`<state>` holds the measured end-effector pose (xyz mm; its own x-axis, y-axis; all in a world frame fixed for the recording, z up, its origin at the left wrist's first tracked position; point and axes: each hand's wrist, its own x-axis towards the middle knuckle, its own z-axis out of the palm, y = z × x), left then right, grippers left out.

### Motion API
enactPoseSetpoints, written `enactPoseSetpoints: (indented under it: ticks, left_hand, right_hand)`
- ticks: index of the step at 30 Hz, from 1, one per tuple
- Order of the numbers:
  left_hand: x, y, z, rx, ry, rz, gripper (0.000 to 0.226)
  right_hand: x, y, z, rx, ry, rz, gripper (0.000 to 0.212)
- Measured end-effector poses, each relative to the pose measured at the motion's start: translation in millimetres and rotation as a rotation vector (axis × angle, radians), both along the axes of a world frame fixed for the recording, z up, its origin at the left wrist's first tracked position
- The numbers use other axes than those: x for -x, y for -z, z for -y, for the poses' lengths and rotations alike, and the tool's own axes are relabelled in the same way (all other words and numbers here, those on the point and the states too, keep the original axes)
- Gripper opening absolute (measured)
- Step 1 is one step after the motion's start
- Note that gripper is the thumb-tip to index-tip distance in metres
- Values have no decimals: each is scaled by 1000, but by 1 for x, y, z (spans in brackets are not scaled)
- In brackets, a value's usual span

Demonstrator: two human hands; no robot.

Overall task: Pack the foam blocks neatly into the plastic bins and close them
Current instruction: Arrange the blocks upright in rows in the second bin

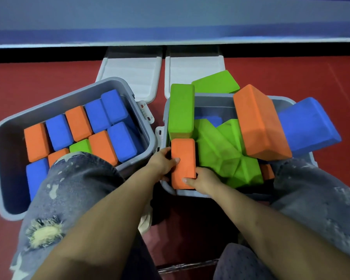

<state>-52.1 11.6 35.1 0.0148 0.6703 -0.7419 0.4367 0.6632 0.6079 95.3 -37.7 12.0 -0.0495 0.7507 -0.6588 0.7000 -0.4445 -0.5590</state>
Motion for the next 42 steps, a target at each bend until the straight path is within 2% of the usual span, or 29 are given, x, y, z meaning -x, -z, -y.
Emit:
enactPoseSetpoints:
  ticks: [2, 7, 11, 15, 17, 20, 22, 24, 26, 28, 30, 33, 38, 42]
  left_hand:
    - [2, 1, -3, 36, 8, -23, 64]
    - [-1, 12, -4, -42, 178, -121, 65]
    - [-4, 20, -11, -30, 229, -176, 67]
    - [-5, 16, -15, 3, 256, -200, 67]
    - [-6, 17, -12, -48, 309, -235, 63]
    - [-9, 19, -7, -145, 367, -270, 54]
    - [-11, 20, -5, -168, 366, -293, 47]
    - [-15, 21, -1, -184, 310, -303, 44]
    - [-23, 20, 7, -215, 249, -312, 50]
    - [-32, 18, 21, -248, 229, -315, 72]
    - [-39, 17, 36, -274, 289, -336, 94]
    - [-46, 22, 46, -272, 424, -426, 116]
    - [-50, 29, 45, -273, 474, -495, 125]
    - [-53, 31, 40, -257, 483, -537, 125]
  right_hand:
    - [0, 5, 1, -1, 5, 4, 46]
    - [1, 25, 0, 17, 21, 34, 48]
    - [0, 31, -2, 41, 12, 87, 49]
    - [-6, 19, -6, 56, -73, 105, 46]
    - [-12, 3, -10, 30, -125, 105, 42]
    - [-23, -29, -11, -92, -36, -12, 40]
    - [-37, -48, -6, -313, 74, -22, 40]
    - [-56, -57, 4, -587, 137, 83, 37]
    - [-74, -54, 15, -649, 175, 203, 47]
    - [-85, -45, 24, -523, 212, 267, 71]
    - [-86, -35, 30, -335, 211, 252, 96]
    - [-75, -19, 31, -176, 184, 223, 116]
    - [-56, -8, 9, -159, 350, 209, 126]
    - [-47, -17, -8, -309, 356, 157, 121]
